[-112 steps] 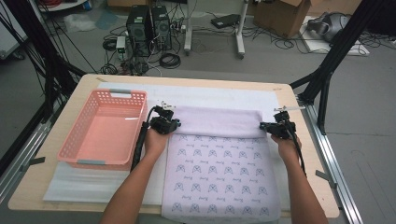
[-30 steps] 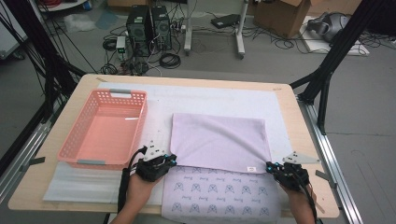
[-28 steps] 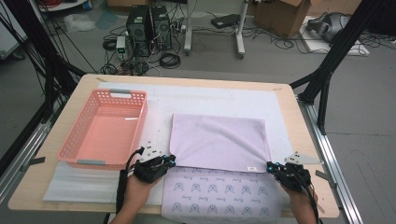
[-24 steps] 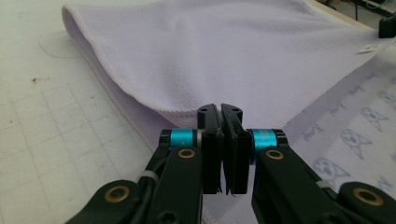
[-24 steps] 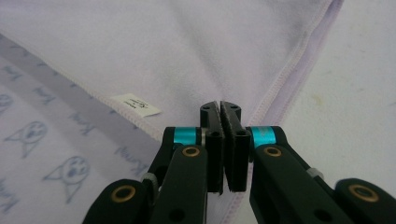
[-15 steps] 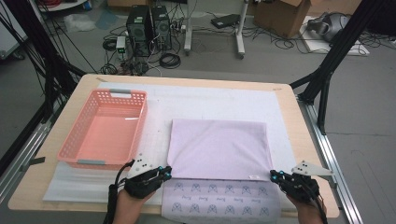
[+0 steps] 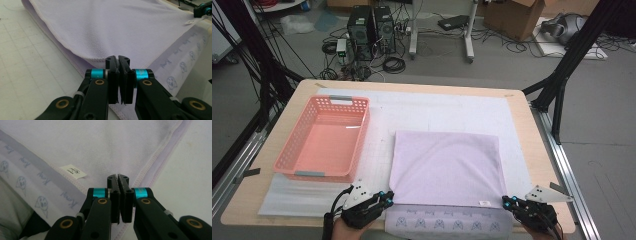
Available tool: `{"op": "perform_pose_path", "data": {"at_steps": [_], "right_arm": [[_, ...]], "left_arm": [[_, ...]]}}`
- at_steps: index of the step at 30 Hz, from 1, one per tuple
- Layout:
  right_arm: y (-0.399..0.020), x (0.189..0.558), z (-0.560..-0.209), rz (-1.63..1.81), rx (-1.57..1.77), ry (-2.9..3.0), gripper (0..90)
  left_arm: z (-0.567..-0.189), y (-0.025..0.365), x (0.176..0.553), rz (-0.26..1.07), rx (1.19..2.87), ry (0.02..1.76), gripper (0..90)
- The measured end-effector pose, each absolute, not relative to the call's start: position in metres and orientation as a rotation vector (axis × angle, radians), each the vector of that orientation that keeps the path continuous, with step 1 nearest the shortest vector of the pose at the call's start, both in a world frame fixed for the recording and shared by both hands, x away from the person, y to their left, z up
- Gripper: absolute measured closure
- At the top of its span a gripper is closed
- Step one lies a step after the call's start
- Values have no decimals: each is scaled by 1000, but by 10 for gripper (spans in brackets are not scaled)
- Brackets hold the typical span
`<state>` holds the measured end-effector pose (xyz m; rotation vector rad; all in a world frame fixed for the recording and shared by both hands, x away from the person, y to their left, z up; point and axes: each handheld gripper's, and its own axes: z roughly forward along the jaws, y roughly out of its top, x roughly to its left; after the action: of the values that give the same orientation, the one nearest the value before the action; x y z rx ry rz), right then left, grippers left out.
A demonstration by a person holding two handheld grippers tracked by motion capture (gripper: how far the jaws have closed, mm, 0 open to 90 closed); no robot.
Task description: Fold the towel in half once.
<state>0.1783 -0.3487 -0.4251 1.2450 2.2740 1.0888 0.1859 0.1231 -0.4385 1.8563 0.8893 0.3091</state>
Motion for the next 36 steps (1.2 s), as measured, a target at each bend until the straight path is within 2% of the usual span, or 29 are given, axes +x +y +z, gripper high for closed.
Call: {"op": "perform_pose_path", "data": {"at_steps": [13, 14, 16, 19, 28, 32, 34, 35, 36], "right_arm": [[-356, 156, -429, 1099, 1268, 2301, 881], [-355, 156, -429, 1107, 1270, 2290, 866], [-356, 159, -427, 1136, 1284, 2244, 735], [-360, 168, -423, 1171, 1308, 2166, 688], [-347, 226, -430, 1090, 1367, 2118, 666], [-336, 245, -438, 1003, 1373, 2158, 698], [-334, 247, -443, 968, 1355, 2179, 786], [-335, 246, -443, 975, 1349, 2190, 875], [-337, 244, -442, 958, 1328, 2213, 880]], "left_arm": [[-444, 122, 166, 262, 1887, 857, 853], [-444, 123, 169, 270, 1886, 855, 829], [-442, 125, 176, 277, 1863, 876, 648], [-434, 130, 191, 296, 1798, 901, 560], [-427, 124, 249, 309, 1783, 952, 535], [-429, 118, 275, 314, 1794, 1001, 517], [-430, 115, 287, 305, 1813, 1020, 534], [-432, 113, 294, 292, 1823, 1028, 570], [-433, 111, 298, 305, 1823, 1038, 601]]}}
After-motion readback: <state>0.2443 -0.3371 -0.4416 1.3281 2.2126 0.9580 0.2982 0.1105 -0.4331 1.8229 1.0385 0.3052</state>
